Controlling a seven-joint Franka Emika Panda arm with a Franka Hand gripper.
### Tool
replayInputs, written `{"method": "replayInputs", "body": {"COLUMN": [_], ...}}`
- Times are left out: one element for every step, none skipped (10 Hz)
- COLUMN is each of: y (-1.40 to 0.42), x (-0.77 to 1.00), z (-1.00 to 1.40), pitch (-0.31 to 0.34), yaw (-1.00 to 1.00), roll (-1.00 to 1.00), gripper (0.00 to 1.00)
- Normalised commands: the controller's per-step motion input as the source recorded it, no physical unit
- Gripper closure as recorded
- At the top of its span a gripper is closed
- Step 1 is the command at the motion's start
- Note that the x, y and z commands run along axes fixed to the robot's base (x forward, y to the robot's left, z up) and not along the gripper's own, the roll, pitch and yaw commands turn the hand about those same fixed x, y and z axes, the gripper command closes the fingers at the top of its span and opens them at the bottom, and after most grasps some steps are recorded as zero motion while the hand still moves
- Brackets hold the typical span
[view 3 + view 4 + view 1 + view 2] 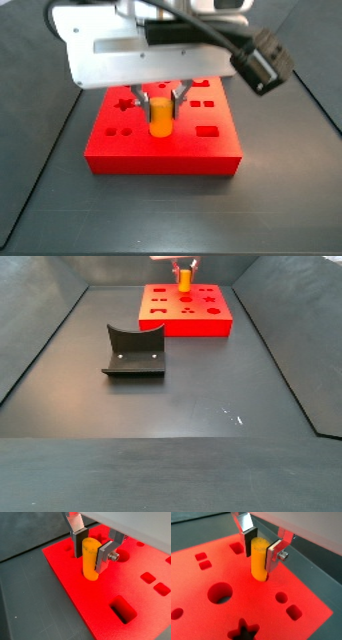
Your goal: Insert the oval object.
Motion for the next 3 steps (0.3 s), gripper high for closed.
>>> {"method": "replayInputs", "body": {"y": [0.00, 0.00, 0.00], "x": [-0.07, 0.00, 0.00], "z": [-0.07, 0.00, 0.00], "pitch": [0.020, 0.003, 0.000], "yaw": [-0.03, -0.03, 0.00], "roll": [0.07, 0.02, 0.00], "gripper": [1.00, 1.00, 1.00]}}
